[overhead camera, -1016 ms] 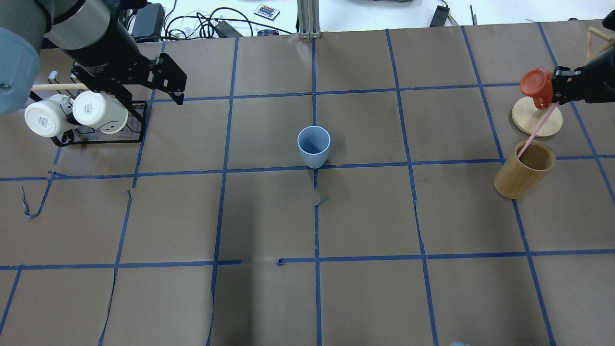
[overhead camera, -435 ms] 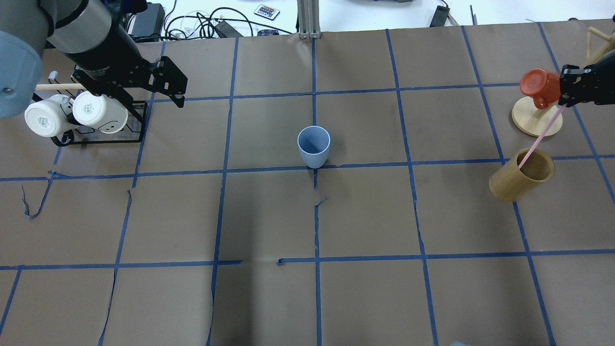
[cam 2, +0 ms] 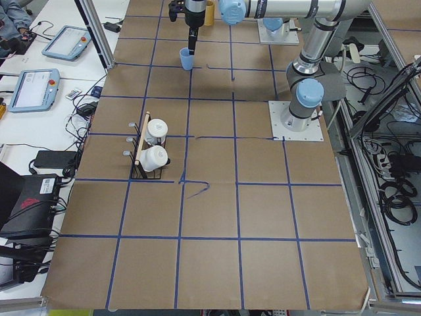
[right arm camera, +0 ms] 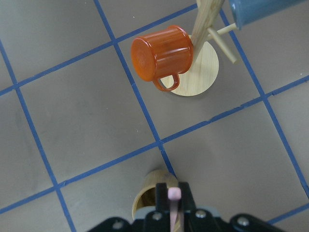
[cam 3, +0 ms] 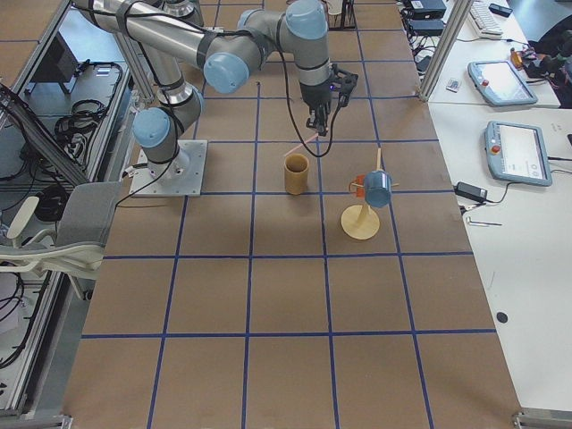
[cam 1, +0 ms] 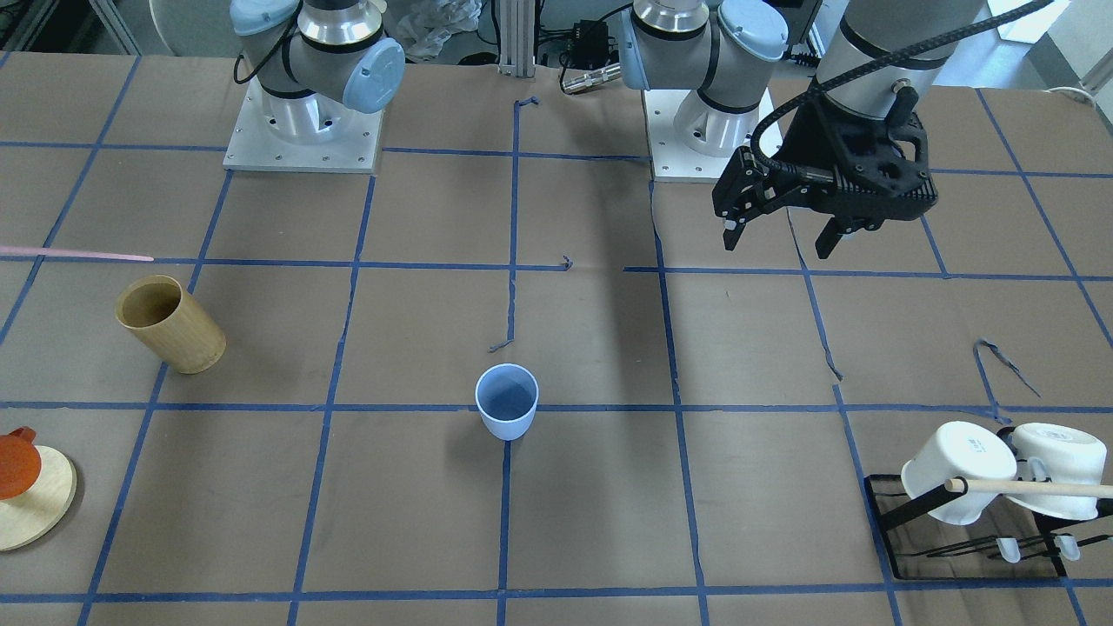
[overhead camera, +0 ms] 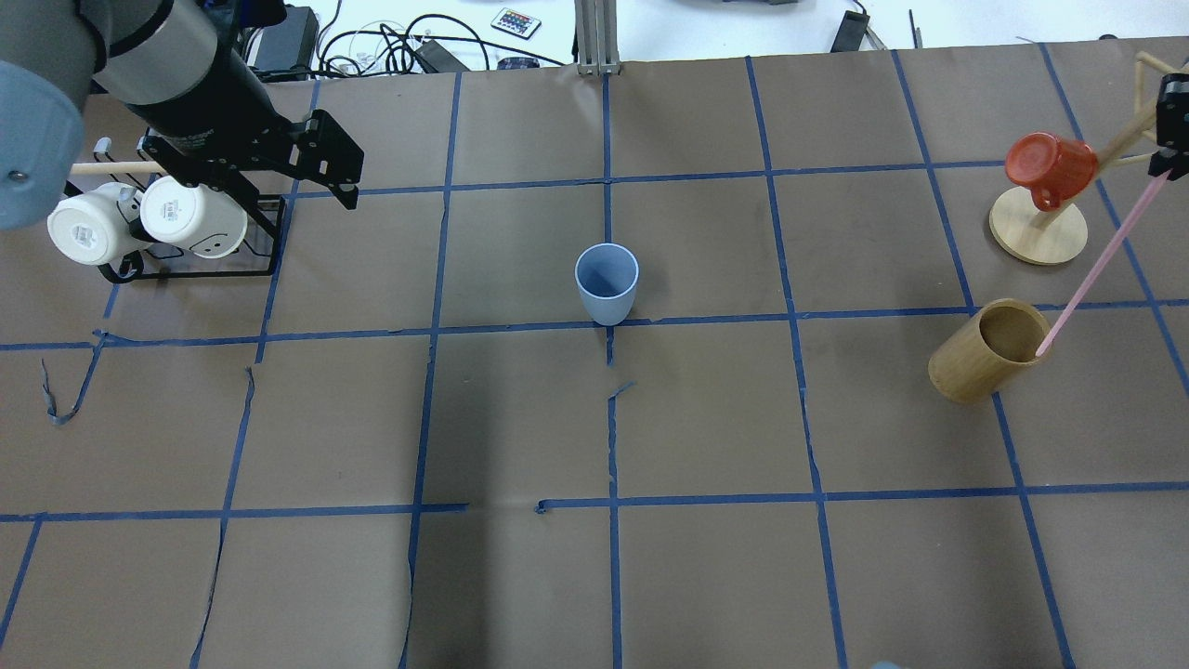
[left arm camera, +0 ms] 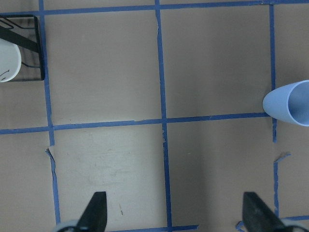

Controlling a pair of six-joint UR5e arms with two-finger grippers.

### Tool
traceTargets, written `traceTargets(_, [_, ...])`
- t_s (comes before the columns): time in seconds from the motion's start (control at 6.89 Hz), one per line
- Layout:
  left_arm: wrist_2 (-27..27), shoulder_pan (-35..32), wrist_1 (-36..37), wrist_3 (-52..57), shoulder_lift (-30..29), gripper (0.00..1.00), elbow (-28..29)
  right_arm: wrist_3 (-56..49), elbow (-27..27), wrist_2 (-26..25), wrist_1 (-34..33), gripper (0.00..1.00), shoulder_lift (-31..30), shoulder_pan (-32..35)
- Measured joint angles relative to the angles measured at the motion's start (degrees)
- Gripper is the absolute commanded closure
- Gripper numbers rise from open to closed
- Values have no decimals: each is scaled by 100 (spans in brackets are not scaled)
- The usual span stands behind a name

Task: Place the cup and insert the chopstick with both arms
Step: 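Pull the pink chopstick up out of the wooden holder with the right gripper, then carry the chopstick over the blue cup and lower it inside with the right gripper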

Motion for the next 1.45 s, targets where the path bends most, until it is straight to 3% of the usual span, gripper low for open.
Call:
traceTargets(0.29, [1,11,-2,12,-5,0,1,-3,-665,48,540,100,-13,109])
traceTargets(0.58, [10,13,-8,17,5,0,2,251,-957,75,528,100,23,670])
traceTargets(1.02, [24,4,-9,18,4,0,4,1598,-999,-100,-539,100,393,2093])
traceTargets(1.45, [39,0,-9,13,3,0,7,2608,-1002,-1170,-1867,100,1107,3791])
